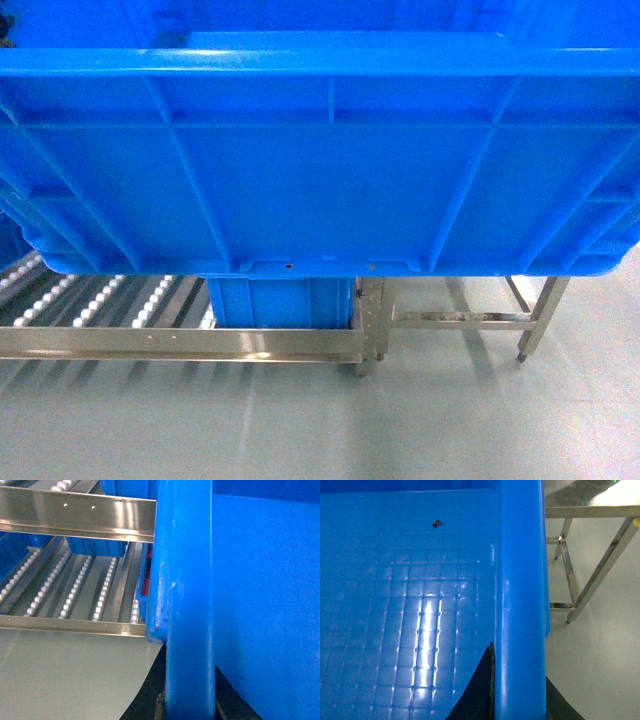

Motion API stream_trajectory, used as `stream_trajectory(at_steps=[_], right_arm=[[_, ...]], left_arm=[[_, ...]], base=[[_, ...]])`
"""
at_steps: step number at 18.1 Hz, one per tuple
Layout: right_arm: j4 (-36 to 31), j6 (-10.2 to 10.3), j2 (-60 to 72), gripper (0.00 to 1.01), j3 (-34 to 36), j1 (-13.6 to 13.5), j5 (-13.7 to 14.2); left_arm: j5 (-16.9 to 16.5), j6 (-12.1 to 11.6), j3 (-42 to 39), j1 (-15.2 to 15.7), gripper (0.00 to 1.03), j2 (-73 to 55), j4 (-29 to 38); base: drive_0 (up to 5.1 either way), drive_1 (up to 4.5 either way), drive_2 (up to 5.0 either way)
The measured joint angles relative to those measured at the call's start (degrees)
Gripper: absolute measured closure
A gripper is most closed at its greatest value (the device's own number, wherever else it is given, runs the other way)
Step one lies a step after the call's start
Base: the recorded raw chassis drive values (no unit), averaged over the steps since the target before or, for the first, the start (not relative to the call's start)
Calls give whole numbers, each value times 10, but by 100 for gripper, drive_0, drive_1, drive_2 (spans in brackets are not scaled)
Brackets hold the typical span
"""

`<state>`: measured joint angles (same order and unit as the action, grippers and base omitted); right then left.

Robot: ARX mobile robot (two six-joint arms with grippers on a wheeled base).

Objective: Place box next to blue box on left shelf

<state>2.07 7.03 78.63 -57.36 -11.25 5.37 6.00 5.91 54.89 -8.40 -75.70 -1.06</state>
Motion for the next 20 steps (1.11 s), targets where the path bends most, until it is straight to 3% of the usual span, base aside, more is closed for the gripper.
stream_trajectory(at_steps=[20], right_arm=[[0, 0, 0, 93, 0, 0, 0]], left_arm=[[0, -1, 0, 0, 97, 0, 1]], base=[[-497, 247, 247]])
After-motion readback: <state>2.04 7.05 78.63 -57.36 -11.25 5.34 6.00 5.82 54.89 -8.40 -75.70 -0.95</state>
